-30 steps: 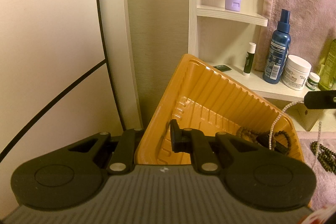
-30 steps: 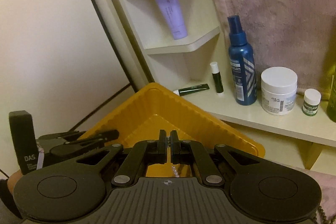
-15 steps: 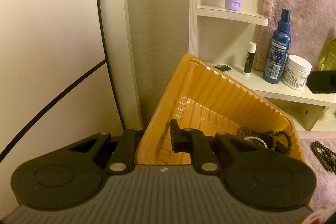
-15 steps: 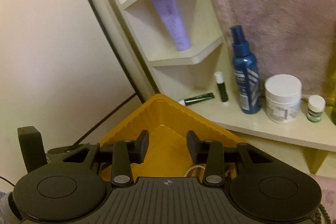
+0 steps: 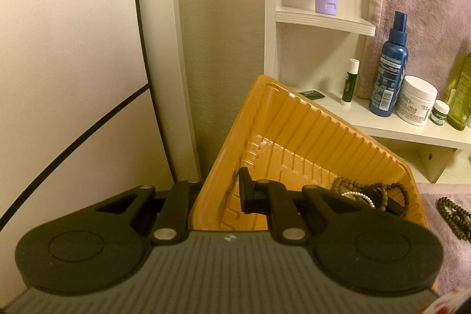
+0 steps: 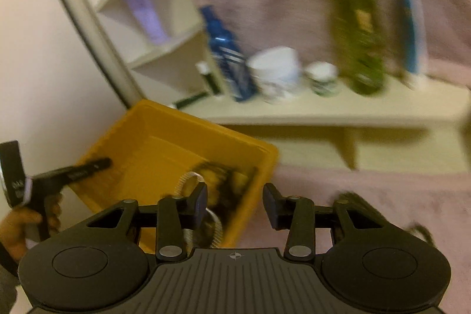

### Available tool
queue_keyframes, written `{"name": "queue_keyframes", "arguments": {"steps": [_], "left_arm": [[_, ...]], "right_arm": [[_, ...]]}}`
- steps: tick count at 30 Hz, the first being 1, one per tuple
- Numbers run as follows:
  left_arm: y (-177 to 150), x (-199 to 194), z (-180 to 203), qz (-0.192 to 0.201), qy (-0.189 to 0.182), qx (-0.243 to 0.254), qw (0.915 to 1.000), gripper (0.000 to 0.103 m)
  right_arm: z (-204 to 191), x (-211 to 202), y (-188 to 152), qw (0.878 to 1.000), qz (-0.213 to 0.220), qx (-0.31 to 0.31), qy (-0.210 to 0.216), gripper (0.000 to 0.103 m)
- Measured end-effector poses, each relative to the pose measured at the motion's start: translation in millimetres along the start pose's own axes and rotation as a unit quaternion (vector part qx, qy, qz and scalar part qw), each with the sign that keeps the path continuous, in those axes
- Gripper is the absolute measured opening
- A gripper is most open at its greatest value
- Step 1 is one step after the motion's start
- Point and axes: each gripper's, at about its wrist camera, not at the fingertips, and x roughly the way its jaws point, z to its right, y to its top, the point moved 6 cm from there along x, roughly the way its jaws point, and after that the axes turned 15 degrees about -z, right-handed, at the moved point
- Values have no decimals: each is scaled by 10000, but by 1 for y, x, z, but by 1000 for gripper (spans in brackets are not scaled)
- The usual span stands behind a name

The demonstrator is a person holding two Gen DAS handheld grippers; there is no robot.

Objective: Organize jewelry
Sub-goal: 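Return the right tool to the pile and grasp a dark bead strand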

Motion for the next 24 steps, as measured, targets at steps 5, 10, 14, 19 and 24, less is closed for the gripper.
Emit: {"name": "queue_keyframes", "arguments": {"steps": [5, 10, 14, 19, 24], "left_arm": [[0, 0, 0, -5, 20, 23, 10000, 13], [0, 0, 0, -7, 38, 43, 10000, 13], [0, 1, 1, -9, 43, 53, 10000, 13], [0, 1, 1, -12, 43, 57, 10000, 13], [0, 1, 1, -15, 41, 54, 10000, 13]], "right_arm": [[52, -13, -31, 9970, -98, 530, -549, 60], [99, -18, -53, 9897, -228, 840, -1140, 68], [130, -18, -61, 9845, -257, 921, -1471, 74], [153, -8, -63, 9818, -178, 1295, -1381, 76], [142, 8, -56, 9832, -110, 1197, -1371, 82]]}}
